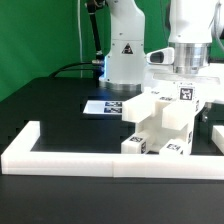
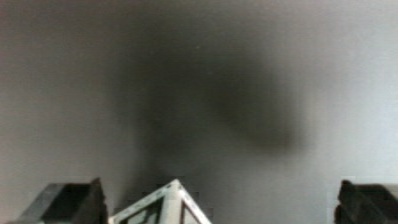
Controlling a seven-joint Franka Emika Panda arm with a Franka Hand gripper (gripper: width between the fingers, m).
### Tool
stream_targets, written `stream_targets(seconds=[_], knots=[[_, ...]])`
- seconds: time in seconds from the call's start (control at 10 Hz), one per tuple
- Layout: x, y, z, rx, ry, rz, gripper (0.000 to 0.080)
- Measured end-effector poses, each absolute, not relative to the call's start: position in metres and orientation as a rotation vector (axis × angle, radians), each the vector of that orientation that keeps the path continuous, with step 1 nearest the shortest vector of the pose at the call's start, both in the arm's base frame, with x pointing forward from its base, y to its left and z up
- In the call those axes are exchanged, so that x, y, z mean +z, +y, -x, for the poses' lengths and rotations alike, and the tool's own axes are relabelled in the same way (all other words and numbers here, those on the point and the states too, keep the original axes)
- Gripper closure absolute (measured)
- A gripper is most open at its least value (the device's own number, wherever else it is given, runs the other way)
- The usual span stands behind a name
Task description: Assemble chair
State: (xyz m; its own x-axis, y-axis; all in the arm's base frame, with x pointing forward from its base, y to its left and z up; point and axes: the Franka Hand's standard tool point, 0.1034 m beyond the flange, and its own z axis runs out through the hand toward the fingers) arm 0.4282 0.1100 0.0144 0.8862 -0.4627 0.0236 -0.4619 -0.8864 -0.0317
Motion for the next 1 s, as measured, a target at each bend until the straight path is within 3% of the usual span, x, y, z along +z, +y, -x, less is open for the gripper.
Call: stream_targets(seconds=[1.0], knots=[[0.007,0.081,-0.425,-0.01,0.715,3.048,0.015]])
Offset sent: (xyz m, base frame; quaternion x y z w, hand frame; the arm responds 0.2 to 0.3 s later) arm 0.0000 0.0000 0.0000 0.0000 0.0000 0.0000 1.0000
